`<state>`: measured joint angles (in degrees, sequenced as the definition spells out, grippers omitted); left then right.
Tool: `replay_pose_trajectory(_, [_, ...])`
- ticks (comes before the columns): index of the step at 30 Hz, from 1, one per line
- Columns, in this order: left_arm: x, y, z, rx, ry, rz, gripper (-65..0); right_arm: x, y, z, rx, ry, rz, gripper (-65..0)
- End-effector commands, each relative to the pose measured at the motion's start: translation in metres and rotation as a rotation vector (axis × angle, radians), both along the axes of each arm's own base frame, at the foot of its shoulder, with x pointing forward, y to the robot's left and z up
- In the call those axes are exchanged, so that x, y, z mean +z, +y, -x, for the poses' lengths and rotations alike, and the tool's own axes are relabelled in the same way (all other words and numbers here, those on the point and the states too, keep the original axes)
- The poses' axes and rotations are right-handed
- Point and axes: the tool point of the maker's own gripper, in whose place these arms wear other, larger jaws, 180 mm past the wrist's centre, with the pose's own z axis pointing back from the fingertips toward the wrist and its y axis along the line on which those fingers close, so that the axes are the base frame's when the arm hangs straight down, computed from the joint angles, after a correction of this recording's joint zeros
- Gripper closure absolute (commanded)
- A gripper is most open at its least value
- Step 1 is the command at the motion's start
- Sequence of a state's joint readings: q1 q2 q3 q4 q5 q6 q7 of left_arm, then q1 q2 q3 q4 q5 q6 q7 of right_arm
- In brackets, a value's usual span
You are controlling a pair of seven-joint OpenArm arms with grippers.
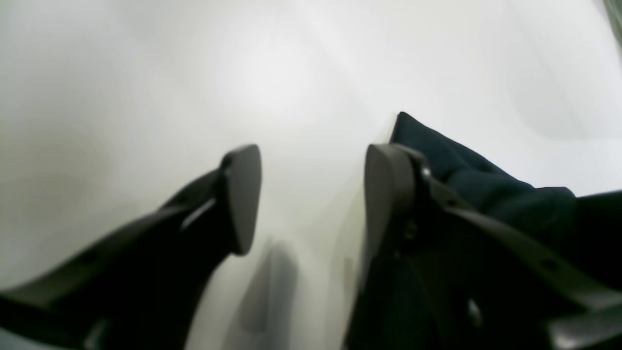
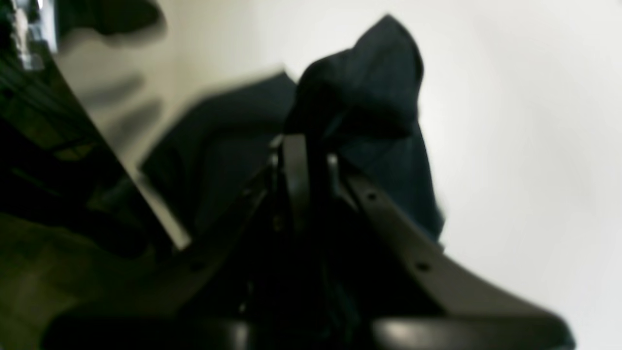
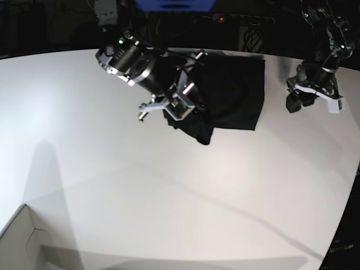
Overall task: Layout the t-shirt on the table in an organized manner, then fold the t-shirt properly
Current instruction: 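Lift the strip end with the right gripper and fold it toward the left gripper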
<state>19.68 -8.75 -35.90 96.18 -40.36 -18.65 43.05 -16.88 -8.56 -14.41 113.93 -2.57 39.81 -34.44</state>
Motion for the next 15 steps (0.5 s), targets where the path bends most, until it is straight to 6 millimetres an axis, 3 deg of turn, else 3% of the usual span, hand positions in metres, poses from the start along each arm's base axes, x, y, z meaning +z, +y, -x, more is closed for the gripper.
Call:
replay_pose_trajectory(1, [0.008, 0.003, 0.000, -0.002, -0.030, -0.010, -33.1, 0.013, 0.012, -0.002, 0.025, -0.034, -0.048, 0.0])
replay_pose_trajectory(15, [0.002, 0.015, 0.017, 0.028, 0.005, -0.024, -33.1, -0.010, 0.073, -0.002, 0.228, 0.005, -0.041, 0.0])
